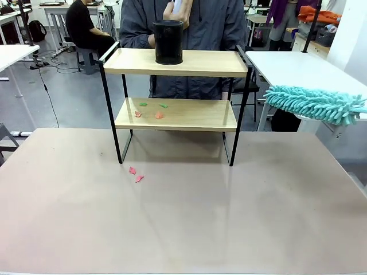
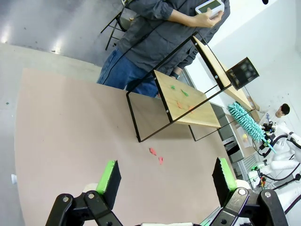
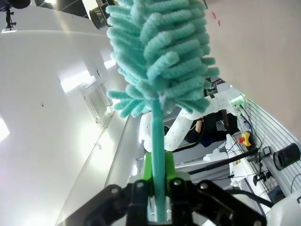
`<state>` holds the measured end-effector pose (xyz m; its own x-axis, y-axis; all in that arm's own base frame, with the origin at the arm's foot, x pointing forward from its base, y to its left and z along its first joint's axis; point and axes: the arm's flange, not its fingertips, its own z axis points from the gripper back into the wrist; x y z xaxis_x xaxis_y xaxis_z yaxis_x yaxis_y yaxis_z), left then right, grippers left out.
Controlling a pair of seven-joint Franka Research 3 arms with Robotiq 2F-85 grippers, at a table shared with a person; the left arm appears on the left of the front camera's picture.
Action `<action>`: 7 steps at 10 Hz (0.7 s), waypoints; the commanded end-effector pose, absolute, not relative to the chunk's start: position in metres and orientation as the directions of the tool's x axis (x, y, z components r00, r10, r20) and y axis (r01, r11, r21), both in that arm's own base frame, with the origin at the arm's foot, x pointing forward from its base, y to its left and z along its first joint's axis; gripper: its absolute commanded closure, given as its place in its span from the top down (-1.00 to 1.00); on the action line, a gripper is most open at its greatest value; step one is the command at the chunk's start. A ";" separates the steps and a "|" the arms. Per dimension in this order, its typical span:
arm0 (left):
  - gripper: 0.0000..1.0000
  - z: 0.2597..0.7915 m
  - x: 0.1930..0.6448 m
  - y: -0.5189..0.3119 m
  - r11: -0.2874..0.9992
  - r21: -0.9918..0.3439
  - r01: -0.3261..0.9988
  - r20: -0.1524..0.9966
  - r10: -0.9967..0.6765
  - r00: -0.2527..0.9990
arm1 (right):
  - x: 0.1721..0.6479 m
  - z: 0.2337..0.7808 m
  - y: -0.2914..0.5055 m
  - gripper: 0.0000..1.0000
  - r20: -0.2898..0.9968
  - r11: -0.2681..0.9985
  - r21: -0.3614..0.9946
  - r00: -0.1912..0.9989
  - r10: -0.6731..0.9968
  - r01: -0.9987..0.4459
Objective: Clean the shelf.
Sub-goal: Clean the remaining tier of the Shelf with the Duster once objects are removed.
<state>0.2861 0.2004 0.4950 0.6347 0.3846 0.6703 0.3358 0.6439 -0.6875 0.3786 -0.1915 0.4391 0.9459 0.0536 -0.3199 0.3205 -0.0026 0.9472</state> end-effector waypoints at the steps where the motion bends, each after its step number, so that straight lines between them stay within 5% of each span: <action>1: 1.00 0.493 0.287 0.199 0.638 -0.680 0.360 0.690 0.391 0.610 | 0.368 0.453 -0.188 -0.75 -0.337 0.094 0.940 0.935 0.109 0.328; 4: 1.00 0.493 0.287 0.199 0.638 -0.680 0.360 0.690 0.391 0.610 | 0.311 0.500 -0.141 -0.75 -0.356 0.352 0.907 0.866 0.352 0.230; 7: 1.00 0.493 0.287 0.199 0.638 -0.680 0.360 0.690 0.391 0.610 | 0.288 0.509 -0.072 -0.75 -0.293 0.479 0.877 0.834 0.468 0.039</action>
<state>0.2861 0.2004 0.4952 0.6328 0.3860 0.6712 0.3367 0.6434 -0.6875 0.2946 -0.0714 0.5012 0.8381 0.4125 -0.3569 0.1271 0.4885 0.8633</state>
